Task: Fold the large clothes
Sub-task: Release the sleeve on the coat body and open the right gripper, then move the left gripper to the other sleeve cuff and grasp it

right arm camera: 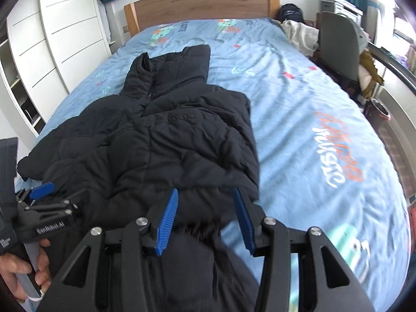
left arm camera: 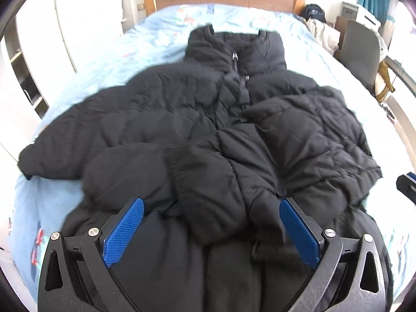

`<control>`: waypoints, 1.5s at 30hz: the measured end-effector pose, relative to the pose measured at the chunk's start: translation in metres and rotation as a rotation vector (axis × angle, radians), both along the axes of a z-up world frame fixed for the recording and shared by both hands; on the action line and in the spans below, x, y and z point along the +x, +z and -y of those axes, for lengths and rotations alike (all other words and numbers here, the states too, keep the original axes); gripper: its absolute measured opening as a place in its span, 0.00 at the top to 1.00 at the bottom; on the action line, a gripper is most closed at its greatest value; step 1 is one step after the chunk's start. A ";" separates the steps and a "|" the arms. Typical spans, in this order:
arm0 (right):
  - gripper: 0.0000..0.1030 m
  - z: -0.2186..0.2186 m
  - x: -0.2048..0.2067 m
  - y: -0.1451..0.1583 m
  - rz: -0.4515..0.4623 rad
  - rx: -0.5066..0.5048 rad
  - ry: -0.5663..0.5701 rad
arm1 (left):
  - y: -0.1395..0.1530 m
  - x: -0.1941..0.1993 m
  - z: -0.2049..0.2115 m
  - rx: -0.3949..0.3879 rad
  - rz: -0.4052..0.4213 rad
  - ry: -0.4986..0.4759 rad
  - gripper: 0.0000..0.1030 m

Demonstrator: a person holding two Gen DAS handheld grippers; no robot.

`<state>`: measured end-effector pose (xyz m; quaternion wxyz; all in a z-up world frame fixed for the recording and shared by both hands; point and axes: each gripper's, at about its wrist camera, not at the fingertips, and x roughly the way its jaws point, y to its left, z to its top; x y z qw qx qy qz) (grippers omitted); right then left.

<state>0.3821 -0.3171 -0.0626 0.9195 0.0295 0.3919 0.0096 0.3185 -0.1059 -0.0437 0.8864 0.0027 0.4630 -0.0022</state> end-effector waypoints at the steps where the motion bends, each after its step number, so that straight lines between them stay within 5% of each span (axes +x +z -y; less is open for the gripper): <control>1: 0.58 -0.001 -0.012 0.005 0.007 -0.001 -0.008 | 0.007 -0.008 -0.004 -0.006 0.011 -0.001 0.01; 11: 0.54 -0.021 -0.117 0.044 0.071 0.012 -0.065 | 0.073 -0.101 -0.068 0.047 0.147 0.012 0.01; 14: 0.47 -0.029 -0.146 0.052 0.094 0.009 -0.081 | 0.080 -0.125 -0.092 0.076 0.172 0.029 0.01; 22: 0.47 -0.051 -0.193 0.062 0.127 0.045 -0.134 | 0.088 -0.165 -0.166 0.110 0.212 0.089 0.01; 33: 0.46 -0.079 -0.210 0.074 0.140 0.025 -0.167 | 0.097 -0.178 -0.272 0.024 0.227 0.188 0.01; 41: 0.46 -0.100 -0.199 0.072 0.124 0.012 -0.171 | 0.065 -0.171 -0.340 -0.038 0.171 0.295 0.01; 45: 0.46 -0.110 -0.189 0.065 0.097 -0.015 -0.161 | 0.047 -0.162 -0.382 -0.138 0.134 0.346 0.01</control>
